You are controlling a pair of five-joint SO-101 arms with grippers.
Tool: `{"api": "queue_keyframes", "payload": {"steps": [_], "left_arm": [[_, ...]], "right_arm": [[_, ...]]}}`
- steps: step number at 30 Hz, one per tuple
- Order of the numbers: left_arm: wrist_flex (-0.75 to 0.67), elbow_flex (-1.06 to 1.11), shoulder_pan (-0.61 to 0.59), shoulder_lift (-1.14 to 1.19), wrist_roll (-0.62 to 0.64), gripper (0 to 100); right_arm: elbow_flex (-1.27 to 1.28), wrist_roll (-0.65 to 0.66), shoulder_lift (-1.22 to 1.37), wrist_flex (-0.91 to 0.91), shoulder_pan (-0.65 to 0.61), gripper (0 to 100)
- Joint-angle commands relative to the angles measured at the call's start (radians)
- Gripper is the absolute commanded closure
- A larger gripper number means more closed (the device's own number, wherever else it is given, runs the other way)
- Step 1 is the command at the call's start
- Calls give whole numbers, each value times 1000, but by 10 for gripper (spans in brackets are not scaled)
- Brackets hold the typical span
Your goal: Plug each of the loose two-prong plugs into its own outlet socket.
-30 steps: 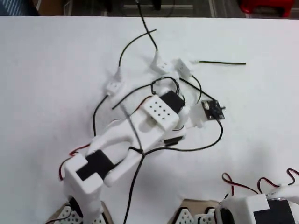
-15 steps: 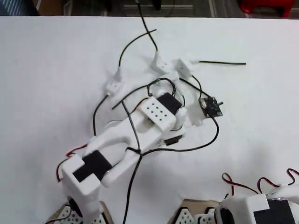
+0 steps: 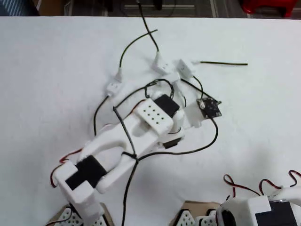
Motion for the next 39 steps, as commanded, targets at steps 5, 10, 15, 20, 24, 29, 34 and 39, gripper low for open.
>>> {"api": "queue_keyframes", "payload": {"steps": [5, 10, 15, 20, 24, 29, 34, 39], "left_arm": [[-48, 35, 21, -71, 9, 976], [-61, 46, 25, -71, 14, 976], [-94, 75, 30, -73, 14, 976], [-89, 75, 30, -76, 15, 976], [-95, 69, 30, -77, 46, 976], [-130, 74, 28, -73, 57, 976], [-132, 74, 25, -73, 54, 976], [-126, 75, 16, -79, 49, 976]], "right_arm": [[-6, -6, -5, 1, -1, 981], [-6, -6, -5, 1, -1, 981], [-6, -6, -5, 1, -1, 981], [-6, -6, -5, 1, -1, 981], [-6, -6, -5, 1, -1, 981], [-6, -6, -5, 4, -1, 981], [-5, -6, -5, 5, -1, 981], [-5, -6, -5, 5, 1, 981]]}}
